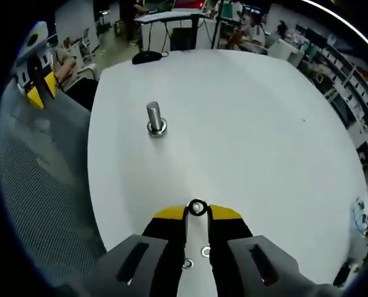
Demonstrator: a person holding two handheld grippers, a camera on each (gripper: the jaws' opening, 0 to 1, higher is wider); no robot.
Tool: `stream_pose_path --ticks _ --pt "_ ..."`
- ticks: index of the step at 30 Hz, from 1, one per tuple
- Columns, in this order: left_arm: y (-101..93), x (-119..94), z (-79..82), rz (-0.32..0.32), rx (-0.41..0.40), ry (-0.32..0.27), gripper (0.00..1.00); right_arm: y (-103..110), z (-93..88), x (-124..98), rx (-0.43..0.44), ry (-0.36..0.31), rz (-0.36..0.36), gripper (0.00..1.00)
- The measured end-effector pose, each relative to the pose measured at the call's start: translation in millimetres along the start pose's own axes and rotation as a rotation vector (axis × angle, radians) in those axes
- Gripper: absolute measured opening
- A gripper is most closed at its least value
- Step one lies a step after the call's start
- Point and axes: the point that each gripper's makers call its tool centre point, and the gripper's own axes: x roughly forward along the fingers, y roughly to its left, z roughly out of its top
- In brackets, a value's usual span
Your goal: Place the washer onto the threaded stud by aligning its center hole with the stud, sliding it down to the base, and recovering from edge contact or off-axis alignment until the washer reaches the visible bottom stop.
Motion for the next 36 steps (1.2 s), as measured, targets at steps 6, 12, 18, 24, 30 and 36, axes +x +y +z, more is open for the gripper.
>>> stream_pose_path --ticks 6,12,18,24,30,36 --pt "1.3 0 0.7 0.007 -0.004 -0.005 0.11 2 -1.9 4 0.023 0.032 0.027 0.14" --pt "1.0 0 0.6 0.005 -0.004 -0.004 0.11 4 -5.7 8 0.019 0.055 0.044 0.14" --pt "1.4 0 0.8 0.008 -0.006 -0.006 0.11 4 -8.4 16 0.018 0.073 0.058 0.14" --pt "2.1 -1 2.0 0.012 -0.012 -0.013 0.11 6 -13.9 27 0.025 0.102 0.079 0.14" --pt "3.4 -1 2.2 0.014 -0.016 -0.014 0.11 7 -21.9 40 0.013 0.13 0.092 0.14" --pt "3.6 0 1.3 0.016 -0.019 -0.009 0.11 9 -26.7 44 0.001 0.147 0.1 0.14"
